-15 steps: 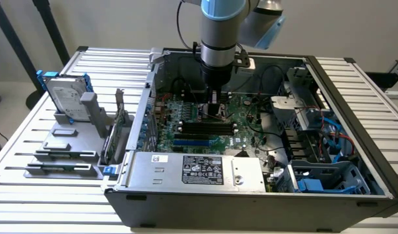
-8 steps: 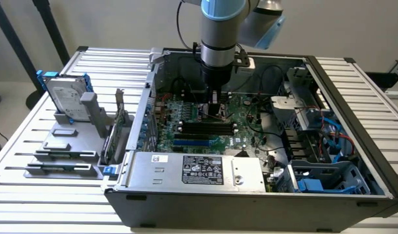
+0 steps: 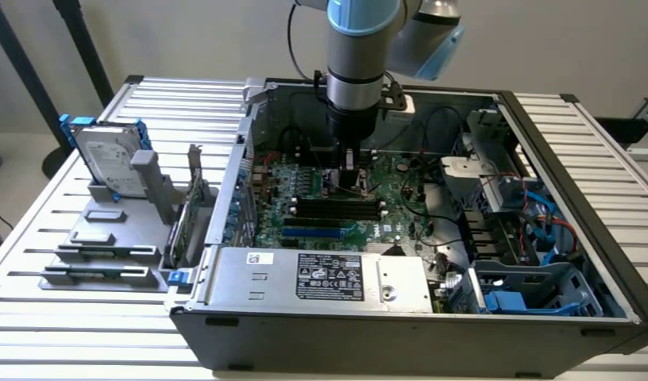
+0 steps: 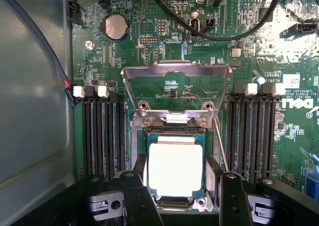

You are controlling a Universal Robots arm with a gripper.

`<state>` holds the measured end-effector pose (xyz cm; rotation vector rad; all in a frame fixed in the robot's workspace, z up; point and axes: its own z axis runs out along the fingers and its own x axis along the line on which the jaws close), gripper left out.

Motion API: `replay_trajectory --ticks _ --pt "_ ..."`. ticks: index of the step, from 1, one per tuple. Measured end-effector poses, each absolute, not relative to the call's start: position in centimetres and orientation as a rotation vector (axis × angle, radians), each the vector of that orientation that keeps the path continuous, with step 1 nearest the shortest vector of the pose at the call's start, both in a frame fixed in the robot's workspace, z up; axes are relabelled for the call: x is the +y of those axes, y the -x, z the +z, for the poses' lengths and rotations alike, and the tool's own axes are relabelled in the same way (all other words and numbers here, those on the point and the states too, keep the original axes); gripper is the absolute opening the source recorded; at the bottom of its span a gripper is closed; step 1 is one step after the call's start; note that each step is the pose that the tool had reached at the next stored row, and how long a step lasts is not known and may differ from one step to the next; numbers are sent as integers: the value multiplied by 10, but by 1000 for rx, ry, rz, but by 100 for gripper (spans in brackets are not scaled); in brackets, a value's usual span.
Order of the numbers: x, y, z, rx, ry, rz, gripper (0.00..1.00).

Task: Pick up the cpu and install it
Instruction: 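Place the cpu into insertion slot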

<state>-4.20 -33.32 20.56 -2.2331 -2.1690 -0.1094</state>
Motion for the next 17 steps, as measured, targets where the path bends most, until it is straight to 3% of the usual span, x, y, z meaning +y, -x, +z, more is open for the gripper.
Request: replay_trajectory --ticks 17 --pt "-333 42 200 -2169 2233 -109 55"
